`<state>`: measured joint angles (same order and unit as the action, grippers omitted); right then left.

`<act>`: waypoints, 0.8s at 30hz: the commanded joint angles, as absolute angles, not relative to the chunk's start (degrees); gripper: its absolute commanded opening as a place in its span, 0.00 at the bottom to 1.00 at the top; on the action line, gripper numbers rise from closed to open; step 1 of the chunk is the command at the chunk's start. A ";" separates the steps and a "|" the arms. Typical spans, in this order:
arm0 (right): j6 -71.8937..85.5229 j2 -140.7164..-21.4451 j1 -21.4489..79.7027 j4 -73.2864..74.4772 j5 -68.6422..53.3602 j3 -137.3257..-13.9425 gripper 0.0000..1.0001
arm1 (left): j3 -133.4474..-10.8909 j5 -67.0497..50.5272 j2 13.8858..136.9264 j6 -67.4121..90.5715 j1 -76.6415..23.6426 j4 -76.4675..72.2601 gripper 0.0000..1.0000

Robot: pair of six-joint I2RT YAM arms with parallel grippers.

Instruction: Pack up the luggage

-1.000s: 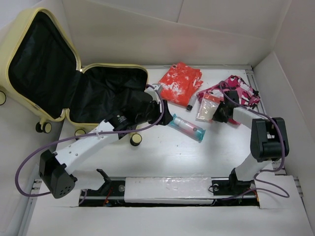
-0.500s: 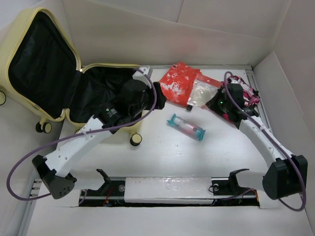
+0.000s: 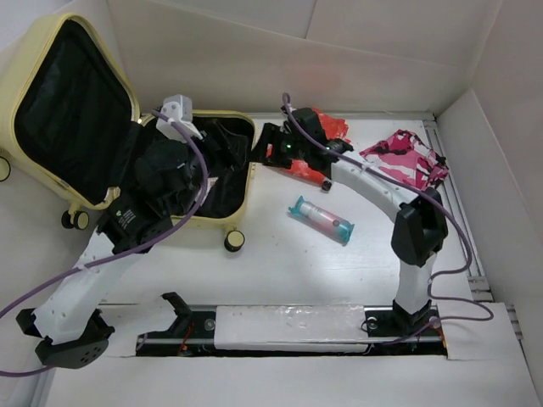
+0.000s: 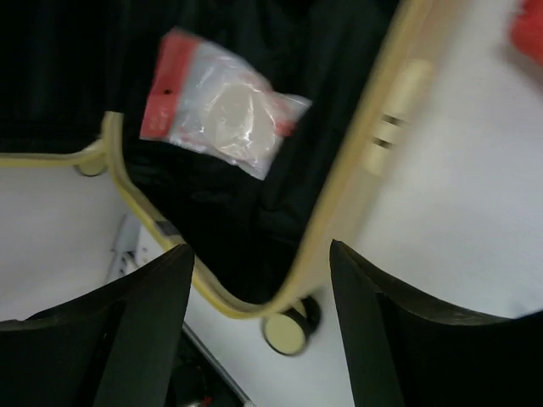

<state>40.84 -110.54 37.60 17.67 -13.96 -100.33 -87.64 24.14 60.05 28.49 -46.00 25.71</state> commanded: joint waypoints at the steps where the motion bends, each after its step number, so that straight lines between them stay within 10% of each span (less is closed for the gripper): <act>1: 39.90 -102.00 31.48 19.43 -10.82 -93.81 0.71 | -83.59 24.00 61.44 30.06 -45.88 28.48 0.60; 8: 34.98 -93.68 19.17 20.83 5.44 -74.19 0.33 | -78.22 16.09 63.10 30.59 -45.88 23.74 0.60; 24: 33.40 -111.88 16.26 21.54 1.76 -82.09 0.54 | -72.34 8.79 63.28 31.99 -45.88 20.92 0.59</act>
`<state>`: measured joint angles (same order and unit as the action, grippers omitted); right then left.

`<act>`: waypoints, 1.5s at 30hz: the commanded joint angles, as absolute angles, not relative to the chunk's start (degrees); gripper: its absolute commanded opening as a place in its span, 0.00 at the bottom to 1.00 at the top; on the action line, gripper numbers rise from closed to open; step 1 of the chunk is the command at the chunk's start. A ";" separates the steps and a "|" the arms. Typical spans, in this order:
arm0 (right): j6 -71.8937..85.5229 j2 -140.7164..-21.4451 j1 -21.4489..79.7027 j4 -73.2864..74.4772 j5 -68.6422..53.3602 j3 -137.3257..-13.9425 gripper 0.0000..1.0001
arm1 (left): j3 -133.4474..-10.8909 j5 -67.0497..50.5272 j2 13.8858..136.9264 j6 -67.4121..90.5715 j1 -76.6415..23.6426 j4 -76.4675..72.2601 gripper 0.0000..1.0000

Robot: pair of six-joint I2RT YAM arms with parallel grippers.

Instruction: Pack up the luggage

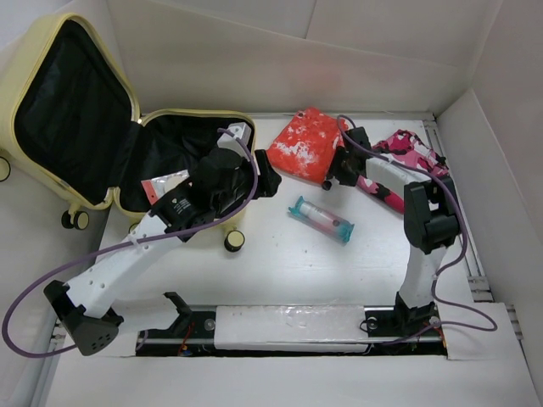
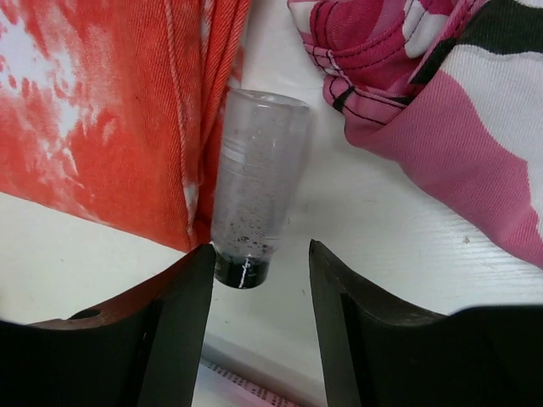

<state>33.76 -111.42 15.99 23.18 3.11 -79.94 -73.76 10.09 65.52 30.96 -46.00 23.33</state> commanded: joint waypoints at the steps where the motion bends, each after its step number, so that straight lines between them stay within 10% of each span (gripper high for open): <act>1: 33.40 -111.88 16.26 20.75 1.76 -82.09 0.54 | -72.33 8.27 63.28 32.51 -45.88 20.92 0.59; 14: 36.74 -115.58 15.73 21.88 4.91 -82.72 0.47 | -72.42 9.57 63.28 32.52 -45.88 20.92 0.59; 16: 36.74 -113.83 15.73 21.88 5.70 -81.57 0.30 | -72.42 10.10 63.28 31.90 -45.88 21.44 0.59; 29: 33.66 -93.87 26.88 22.43 -2.80 -79.53 0.25 | -82.17 12.74 63.81 30.23 -45.88 21.45 0.59; 45: 46.92 -133.05 48.34 11.87 -18.98 -122.15 0.29 | -78.58 19.16 52.13 34.10 -45.88 22.86 0.59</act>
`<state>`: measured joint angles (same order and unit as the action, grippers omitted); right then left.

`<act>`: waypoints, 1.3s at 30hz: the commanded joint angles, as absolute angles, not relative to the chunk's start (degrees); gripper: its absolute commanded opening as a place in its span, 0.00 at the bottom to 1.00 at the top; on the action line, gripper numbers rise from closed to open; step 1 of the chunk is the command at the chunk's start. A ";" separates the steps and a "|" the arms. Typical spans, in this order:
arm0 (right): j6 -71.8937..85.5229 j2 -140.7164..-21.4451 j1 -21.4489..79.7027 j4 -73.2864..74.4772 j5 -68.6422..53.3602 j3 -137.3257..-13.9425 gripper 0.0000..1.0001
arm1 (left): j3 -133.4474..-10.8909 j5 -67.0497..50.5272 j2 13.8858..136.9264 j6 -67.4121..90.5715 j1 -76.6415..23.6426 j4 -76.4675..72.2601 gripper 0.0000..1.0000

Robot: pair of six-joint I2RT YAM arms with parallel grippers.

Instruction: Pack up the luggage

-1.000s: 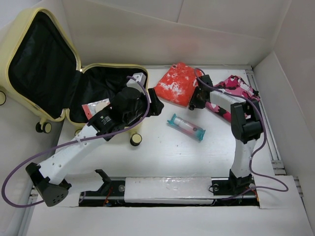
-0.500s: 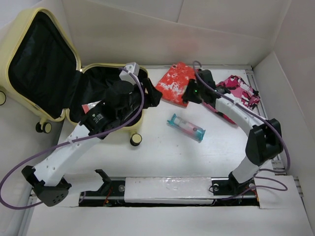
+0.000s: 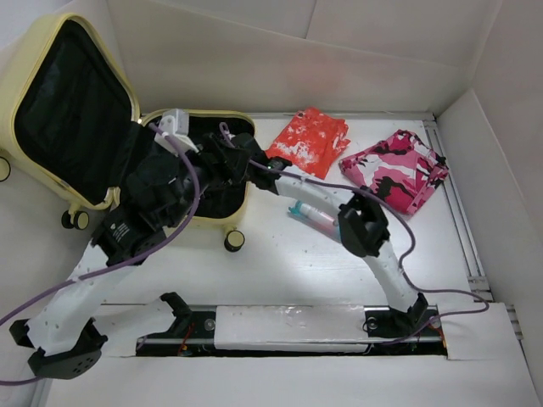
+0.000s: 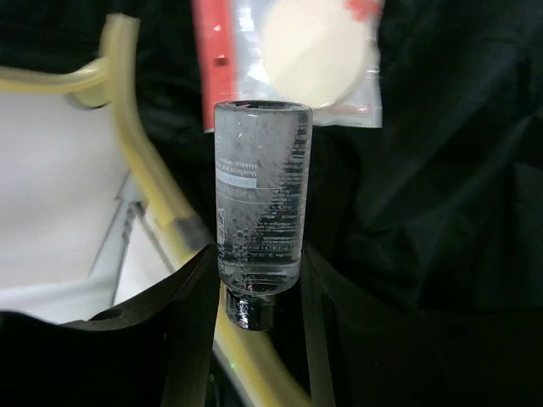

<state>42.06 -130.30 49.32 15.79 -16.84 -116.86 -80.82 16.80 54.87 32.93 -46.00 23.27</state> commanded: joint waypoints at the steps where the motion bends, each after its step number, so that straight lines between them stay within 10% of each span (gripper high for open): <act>1: 47.98 -135.68 48.34 11.34 -18.98 -124.43 0.34 | -78.57 19.86 51.60 34.62 -45.88 23.55 0.59; 8: 50.36 -135.89 47.64 10.55 -17.93 -128.24 0.69 | -77.43 19.25 52.12 34.63 -45.88 26.37 0.62; 21: 32.45 -94.60 33.42 15.01 -15.13 -87.93 0.61 | -77.52 8.80 60.46 32.26 -45.88 23.20 0.69; 28: 22.51 -78.76 27.16 32.34 -3.07 -64.18 0.99 | -74.53 3.25 65.21 32.26 -45.88 18.73 0.69; 39: 17.23 -84.36 30.15 34.09 5.08 -67.32 0.99 | -79.80 0.18 72.42 30.32 -45.88 18.11 0.69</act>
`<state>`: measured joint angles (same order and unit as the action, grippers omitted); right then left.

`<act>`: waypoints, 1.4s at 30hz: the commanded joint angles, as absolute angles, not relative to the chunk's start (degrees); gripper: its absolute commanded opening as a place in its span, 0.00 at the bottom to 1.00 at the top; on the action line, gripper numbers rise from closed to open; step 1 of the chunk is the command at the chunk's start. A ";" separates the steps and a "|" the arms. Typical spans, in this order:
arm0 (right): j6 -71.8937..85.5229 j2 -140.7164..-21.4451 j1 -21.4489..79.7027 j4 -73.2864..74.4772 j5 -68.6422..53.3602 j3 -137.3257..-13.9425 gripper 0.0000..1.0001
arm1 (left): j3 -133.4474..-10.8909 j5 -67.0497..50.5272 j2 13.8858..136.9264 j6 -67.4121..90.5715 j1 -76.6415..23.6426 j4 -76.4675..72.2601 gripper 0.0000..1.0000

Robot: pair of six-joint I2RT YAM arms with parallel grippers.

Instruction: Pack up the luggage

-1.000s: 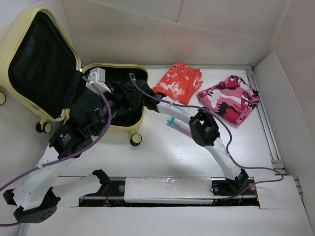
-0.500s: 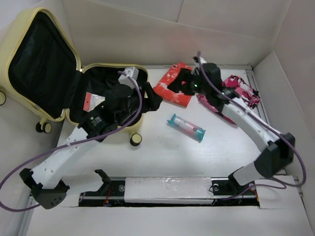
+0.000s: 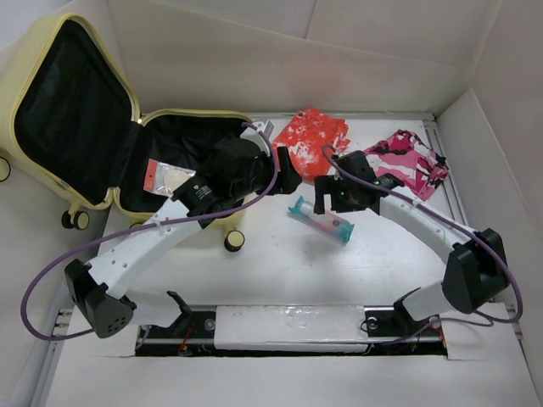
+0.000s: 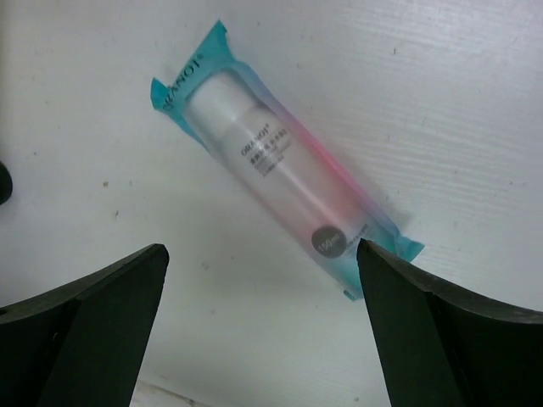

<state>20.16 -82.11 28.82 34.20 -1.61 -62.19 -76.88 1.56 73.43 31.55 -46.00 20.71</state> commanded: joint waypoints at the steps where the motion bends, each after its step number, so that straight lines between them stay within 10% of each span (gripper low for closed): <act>1: 17.23 -87.25 30.67 35.41 5.97 -68.02 0.99 | -80.33 0.70 72.42 30.32 -45.88 18.11 0.69; 14: 15.56 -98.17 33.13 30.42 -1.23 -64.69 0.99 | -83.68 -1.92 70.40 36.90 -45.88 26.98 0.55; 22: 17.31 -102.04 33.13 27.52 -5.18 -65.21 0.57 | -70.41 -1.96 56.27 47.89 -45.88 23.81 0.53; 29: 21.00 -100.55 33.13 26.71 -9.40 -70.30 0.24 | -67.40 -1.66 54.74 46.51 -45.27 24.07 0.73; 33: 22.14 -98.35 34.18 29.44 -10.81 -78.55 0.22 | -73.38 -4.13 59.24 40.70 -44.56 27.42 0.69; 36: 24.34 -97.83 34.80 28.31 -14.31 -85.33 0.22 | -75.49 -4.66 59.24 38.23 -44.56 26.46 1.00; 42: 33.30 -104.48 38.40 14.70 -26.35 -93.75 0.21 | -78.74 -5.10 59.77 35.69 -44.56 25.75 0.94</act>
<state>27.57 -102.02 35.99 24.38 -17.69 -88.77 -73.97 -4.36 60.99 38.79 -44.84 27.64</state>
